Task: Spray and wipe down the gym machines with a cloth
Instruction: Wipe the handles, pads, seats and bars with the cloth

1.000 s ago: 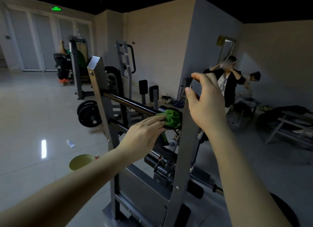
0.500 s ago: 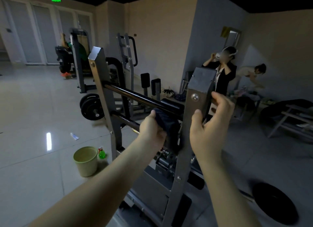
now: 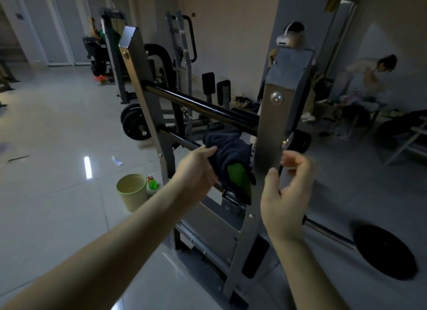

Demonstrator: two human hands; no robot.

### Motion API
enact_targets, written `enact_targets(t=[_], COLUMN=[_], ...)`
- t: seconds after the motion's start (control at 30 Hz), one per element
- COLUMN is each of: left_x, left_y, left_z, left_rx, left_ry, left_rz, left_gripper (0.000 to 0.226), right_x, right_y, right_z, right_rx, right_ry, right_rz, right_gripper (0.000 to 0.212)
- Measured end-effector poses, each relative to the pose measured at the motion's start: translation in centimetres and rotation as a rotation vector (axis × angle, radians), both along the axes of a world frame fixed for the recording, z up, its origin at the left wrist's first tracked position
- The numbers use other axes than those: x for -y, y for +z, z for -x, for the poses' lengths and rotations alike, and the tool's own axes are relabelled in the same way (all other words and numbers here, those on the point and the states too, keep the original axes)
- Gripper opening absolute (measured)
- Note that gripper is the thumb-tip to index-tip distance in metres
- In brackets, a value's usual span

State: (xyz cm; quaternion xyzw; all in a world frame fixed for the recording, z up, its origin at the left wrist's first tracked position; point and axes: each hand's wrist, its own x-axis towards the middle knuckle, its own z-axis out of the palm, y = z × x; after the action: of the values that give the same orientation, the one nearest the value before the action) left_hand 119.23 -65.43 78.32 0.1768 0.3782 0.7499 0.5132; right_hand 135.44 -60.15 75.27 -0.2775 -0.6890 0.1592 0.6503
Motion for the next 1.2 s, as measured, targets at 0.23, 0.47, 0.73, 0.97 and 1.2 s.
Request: enact_targets(t=[0.23,0.47,0.73,0.97,1.2], left_x=[2.9,3.6,2.1,1.5,-1.1], left_y=[-0.9,-3.1,-5.1,-5.3,-5.7], left_z=[1.8,2.9,9.4,16.8,19.0], left_rx=[-0.396,-0.639,-0.785,-0.904,-0.822], left_ry=[-0.141,-0.128,-0.307,-0.534,-0.411], left_rz=[0.309,0.330,0.319,0.264,0.269], left_gripper=[0.031,0.021,0.008,0.021,0.011], right_x=[1.5,0.8,-0.3,-1.0,-3.7], right_y=[-3.6,-3.9,-4.5,-2.7,-0.6], right_z=[1.9,3.6,5.7,10.6,14.1], right_rx=[0.225,0.179,0.208,-0.036,-0.059], right_ry=[0.304,0.529,0.475,0.358,0.176], right_rz=[0.364,0.860,0.925,0.915,0.882], right_gripper=[0.029,0.017,0.007,0.013,0.017])
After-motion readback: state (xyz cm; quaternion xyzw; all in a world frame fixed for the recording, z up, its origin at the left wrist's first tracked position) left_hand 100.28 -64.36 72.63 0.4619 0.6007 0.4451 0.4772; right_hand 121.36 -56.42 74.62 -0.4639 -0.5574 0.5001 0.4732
